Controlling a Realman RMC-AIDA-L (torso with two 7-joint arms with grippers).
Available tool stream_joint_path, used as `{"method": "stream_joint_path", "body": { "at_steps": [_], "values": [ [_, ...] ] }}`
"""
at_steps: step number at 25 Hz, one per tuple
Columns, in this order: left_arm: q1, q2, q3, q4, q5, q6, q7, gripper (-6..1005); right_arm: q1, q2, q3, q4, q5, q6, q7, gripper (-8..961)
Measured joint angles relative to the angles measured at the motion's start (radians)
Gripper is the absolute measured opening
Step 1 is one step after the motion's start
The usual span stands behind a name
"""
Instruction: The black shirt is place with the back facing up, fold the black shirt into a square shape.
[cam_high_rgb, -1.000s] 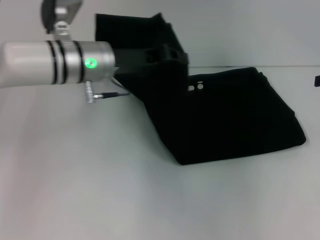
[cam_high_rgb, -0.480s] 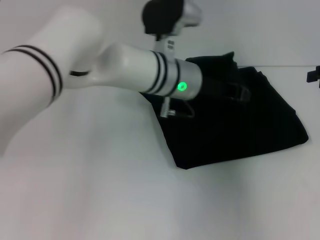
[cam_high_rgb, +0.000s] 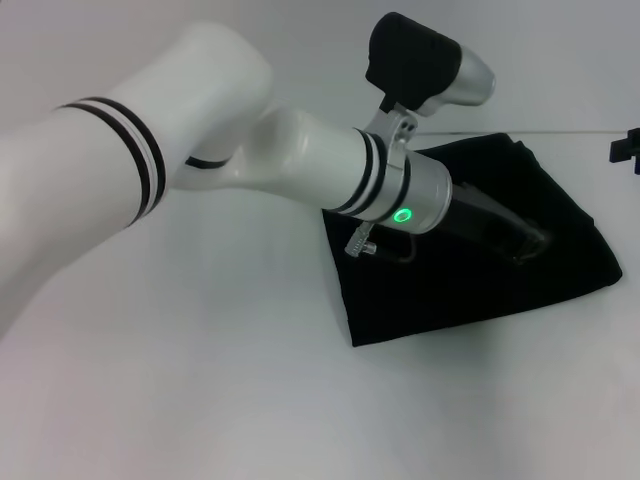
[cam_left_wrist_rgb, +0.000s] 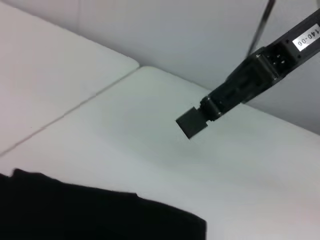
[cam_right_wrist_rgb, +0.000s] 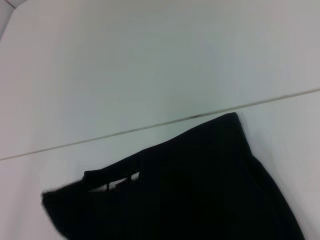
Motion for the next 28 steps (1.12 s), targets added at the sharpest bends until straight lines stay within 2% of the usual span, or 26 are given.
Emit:
{"method": "stream_joint_path", "body": {
  "at_steps": [2, 4, 7, 9, 14, 17, 19, 23, 24, 25, 26, 28],
  "values": [
    [0.026, 0.0, 0.084, 0.038, -0.06, -0.034, 0.003, 112, 0.001, 0.001, 0.0, 0.003, -0.001, 0.003, 0.0, 460],
    [0.06, 0.0, 0.132, 0.087, -0.095, -0.049, 0.0, 179, 0.001, 0.0, 0.0, 0.003, -0.001, 0.006, 0.0, 460],
    [0.142, 0.003, 0.141, 0.19, -0.109, -0.045, -0.016, 297, 0.0, -0.001, 0.0, 0.003, -0.001, 0.008, 0.001, 460],
    [0.201, 0.011, 0.11, 0.255, -0.101, -0.039, -0.074, 376, 0.0, -0.001, 0.0, 0.004, -0.001, 0.007, 0.002, 459],
    [0.261, 0.041, -0.086, 0.277, 0.062, 0.049, -0.235, 586, 0.005, 0.0, -0.014, 0.006, -0.002, 0.001, 0.006, 459],
    [0.293, 0.076, -0.199, 0.282, 0.162, 0.149, -0.341, 632, 0.013, 0.004, -0.022, 0.019, -0.002, 0.0, 0.009, 459],
    [0.315, 0.092, -0.271, 0.293, 0.217, 0.215, -0.403, 663, 0.021, 0.008, -0.03, 0.034, -0.002, 0.001, 0.01, 458],
    [0.352, 0.111, -0.465, 0.328, 0.352, 0.359, -0.497, 725, 0.037, 0.01, -0.053, 0.082, -0.002, 0.026, 0.008, 458],
    [0.352, 0.111, -0.465, 0.328, 0.352, 0.359, -0.497, 741, 0.041, 0.011, -0.059, 0.096, -0.002, 0.038, 0.003, 458],
    [0.359, 0.115, -0.516, 0.335, 0.379, 0.392, -0.507, 756, 0.044, 0.013, -0.064, 0.106, -0.002, 0.05, -0.004, 458],
    [0.373, 0.125, -0.611, 0.348, 0.423, 0.452, -0.518, 756, 0.046, 0.023, -0.078, 0.124, -0.002, 0.083, -0.04, 458],
    [0.382, 0.129, -0.658, 0.354, 0.437, 0.477, -0.518, 756, 0.046, 0.032, -0.084, 0.126, -0.002, 0.104, -0.072, 457]
  ]
}}
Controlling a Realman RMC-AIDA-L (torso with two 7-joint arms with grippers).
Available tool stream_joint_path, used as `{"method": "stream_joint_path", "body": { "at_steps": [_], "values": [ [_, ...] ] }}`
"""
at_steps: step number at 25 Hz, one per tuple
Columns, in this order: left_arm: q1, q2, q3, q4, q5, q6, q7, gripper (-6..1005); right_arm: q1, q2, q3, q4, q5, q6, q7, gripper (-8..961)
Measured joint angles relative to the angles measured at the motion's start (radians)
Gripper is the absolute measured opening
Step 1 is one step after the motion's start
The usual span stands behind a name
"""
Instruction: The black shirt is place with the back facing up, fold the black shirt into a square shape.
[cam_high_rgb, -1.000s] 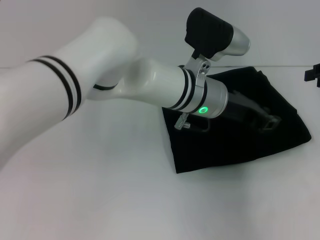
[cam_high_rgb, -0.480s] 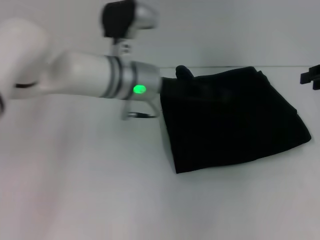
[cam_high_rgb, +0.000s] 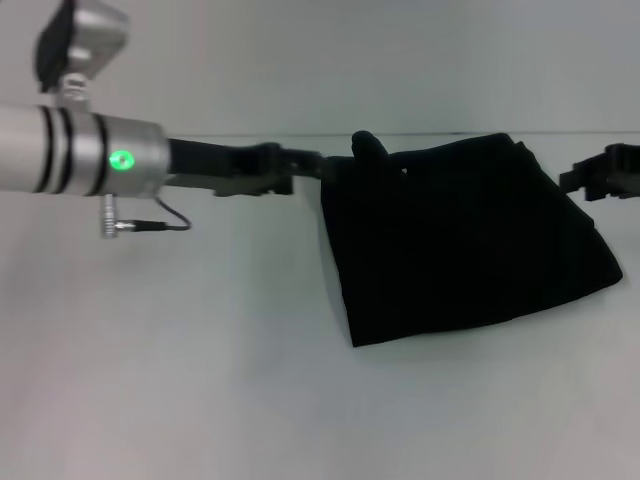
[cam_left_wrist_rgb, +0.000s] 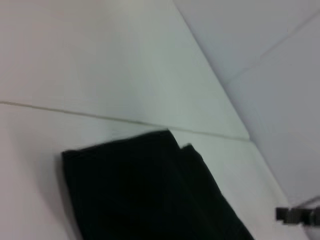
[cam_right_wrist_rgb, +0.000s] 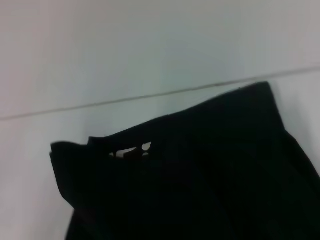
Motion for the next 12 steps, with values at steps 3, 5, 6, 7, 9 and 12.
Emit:
{"method": "stream_joint_path", "body": {
  "at_steps": [3, 5, 6, 7, 9, 12],
  "values": [
    [0.041, -0.001, -0.069, 0.024, 0.006, 0.014, 0.004, 756, -0.016, 0.051, -0.009, 0.001, 0.003, 0.141, -0.194, 457],
    [0.041, -0.001, -0.069, 0.024, 0.006, 0.014, 0.004, 756, -0.016, 0.051, -0.009, 0.001, 0.003, 0.141, -0.194, 457],
    [0.045, -0.004, -0.07, 0.025, 0.006, 0.013, 0.004, 756, -0.021, 0.066, -0.009, 0.001, 0.004, 0.18, -0.233, 457],
    [0.048, -0.005, -0.07, 0.025, 0.006, 0.011, 0.005, 756, -0.028, 0.081, -0.009, 0.002, 0.005, 0.215, -0.268, 457],
    [0.049, -0.007, -0.071, 0.024, 0.006, 0.011, 0.005, 756, -0.034, 0.11, -0.009, 0.003, 0.007, 0.28, -0.332, 456],
    [0.05, -0.011, -0.073, 0.02, 0.006, 0.01, 0.005, 757, -0.034, 0.14, -0.009, 0.025, 0.009, 0.349, -0.397, 456]
  ]
}}
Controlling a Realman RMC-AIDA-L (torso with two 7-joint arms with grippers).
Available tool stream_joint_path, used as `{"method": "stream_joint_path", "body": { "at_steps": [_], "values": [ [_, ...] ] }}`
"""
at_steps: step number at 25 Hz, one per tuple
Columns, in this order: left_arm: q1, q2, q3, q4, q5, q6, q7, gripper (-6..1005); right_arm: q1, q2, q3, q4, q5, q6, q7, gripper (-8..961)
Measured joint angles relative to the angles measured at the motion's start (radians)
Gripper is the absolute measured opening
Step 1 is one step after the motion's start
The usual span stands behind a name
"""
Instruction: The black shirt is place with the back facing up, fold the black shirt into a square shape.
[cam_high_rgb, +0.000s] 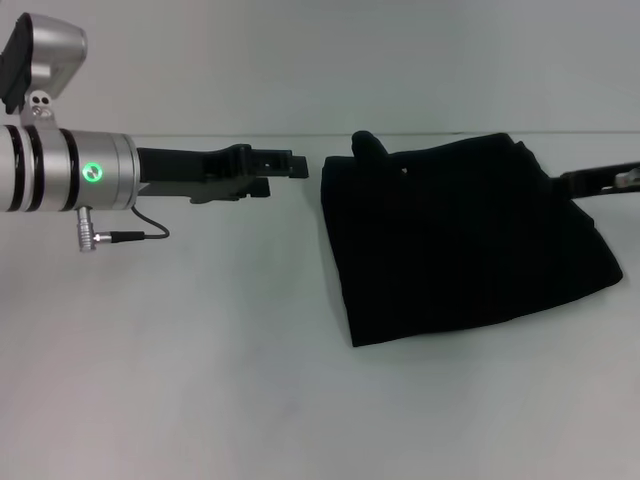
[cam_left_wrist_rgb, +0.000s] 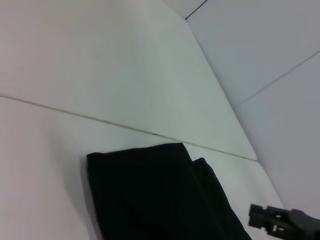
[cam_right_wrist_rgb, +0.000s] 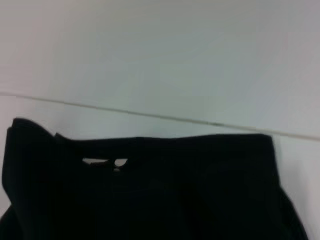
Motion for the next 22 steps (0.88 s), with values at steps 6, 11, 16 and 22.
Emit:
{"method": "stream_joint_path", "body": {
  "at_steps": [6, 11, 16, 22],
  "values": [
    [0.0, -0.008, -0.001, 0.0, -0.004, -0.001, -0.003, 757, 0.006, 0.004, 0.013, 0.043, 0.053, 0.026, -0.005, 461],
    [0.0, -0.013, -0.002, 0.0, -0.005, -0.002, -0.001, 757, -0.004, -0.024, 0.006, 0.067, 0.099, 0.003, 0.033, 465],
    [0.0, -0.017, -0.003, 0.0, -0.007, -0.007, -0.001, 757, 0.005, -0.036, -0.002, 0.136, 0.099, 0.063, 0.048, 616],
    [0.001, -0.022, -0.003, 0.0, -0.008, -0.016, -0.001, 756, 0.021, -0.025, -0.034, 0.2, 0.098, 0.149, 0.047, 716]
  ]
}}
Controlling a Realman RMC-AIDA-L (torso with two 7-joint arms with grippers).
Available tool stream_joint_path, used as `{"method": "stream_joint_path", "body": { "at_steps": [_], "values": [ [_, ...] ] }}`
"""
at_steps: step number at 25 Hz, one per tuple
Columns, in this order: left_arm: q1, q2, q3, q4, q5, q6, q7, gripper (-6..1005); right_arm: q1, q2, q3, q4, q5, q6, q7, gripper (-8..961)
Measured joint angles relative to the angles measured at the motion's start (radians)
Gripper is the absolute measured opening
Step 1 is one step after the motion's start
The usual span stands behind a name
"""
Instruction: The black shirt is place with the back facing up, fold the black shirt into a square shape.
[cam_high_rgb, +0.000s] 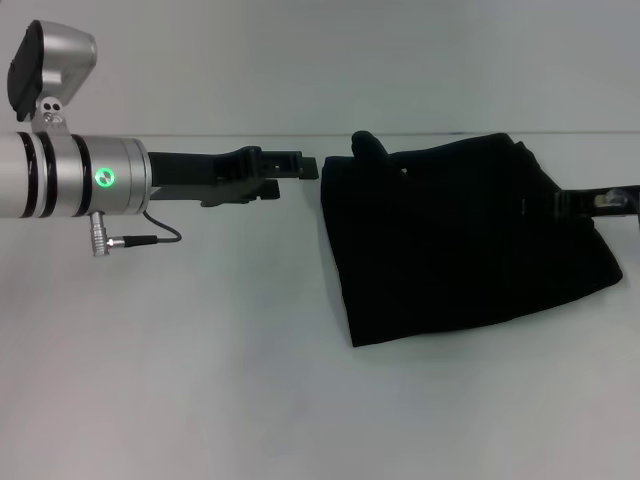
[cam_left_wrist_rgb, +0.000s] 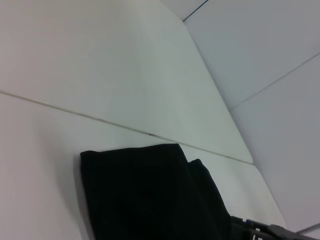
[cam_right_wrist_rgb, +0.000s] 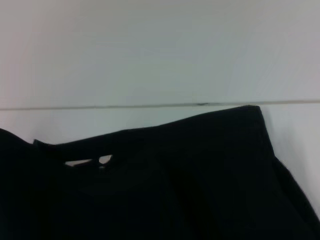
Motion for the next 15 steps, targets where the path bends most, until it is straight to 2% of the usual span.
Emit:
{"method": "stream_joint_path", "body": {
  "at_steps": [15],
  "values": [
    [0.008, -0.001, 0.0, 0.0, 0.0, -0.014, -0.003, 754, 0.015, 0.037, -0.03, 0.008, -0.001, 0.031, -0.012, 715]
  ]
}}
